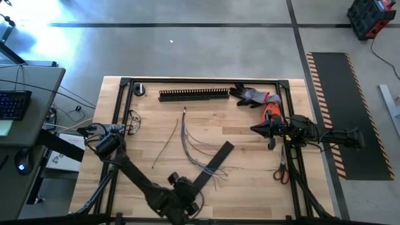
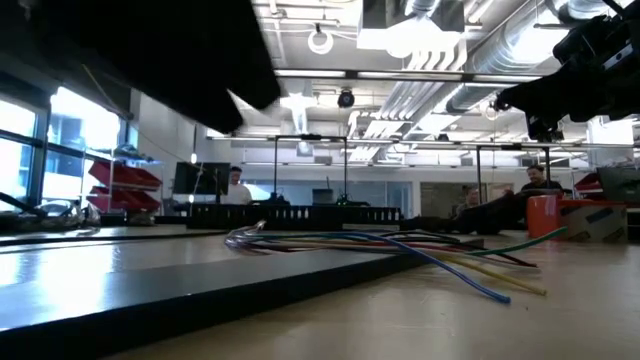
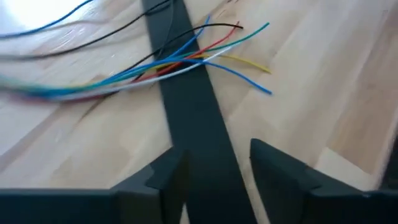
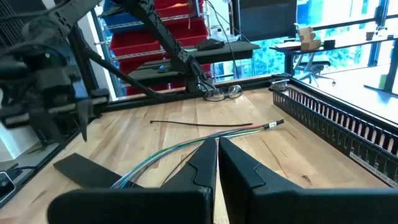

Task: Ziptie cables
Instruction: Move the black cable duct lid to the top right of the table

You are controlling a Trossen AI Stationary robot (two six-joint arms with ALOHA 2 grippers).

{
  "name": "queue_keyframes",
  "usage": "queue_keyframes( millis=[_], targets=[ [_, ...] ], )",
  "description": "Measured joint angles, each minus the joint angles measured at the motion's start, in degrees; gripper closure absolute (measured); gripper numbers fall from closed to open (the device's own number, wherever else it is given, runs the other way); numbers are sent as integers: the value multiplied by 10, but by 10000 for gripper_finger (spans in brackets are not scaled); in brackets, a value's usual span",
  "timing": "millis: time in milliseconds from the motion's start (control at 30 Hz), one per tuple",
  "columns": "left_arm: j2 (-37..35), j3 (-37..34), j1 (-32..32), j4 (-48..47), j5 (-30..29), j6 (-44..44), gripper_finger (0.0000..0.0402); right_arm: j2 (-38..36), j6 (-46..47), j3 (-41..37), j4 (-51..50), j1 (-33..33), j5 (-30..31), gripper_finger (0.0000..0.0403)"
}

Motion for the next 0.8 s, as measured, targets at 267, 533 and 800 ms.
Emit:
queue_keyframes(
  millis=[267,533,800],
  targets=[
    [50,0,37,37,43,74,129,0,0,0,0,0,0,403],
    [84,1,44,42,28,12,90,0,0,0,0,0,0,403],
    [125,4,22,34,-26,-93,91,0,0,0,0,0,0,403]
  ],
)
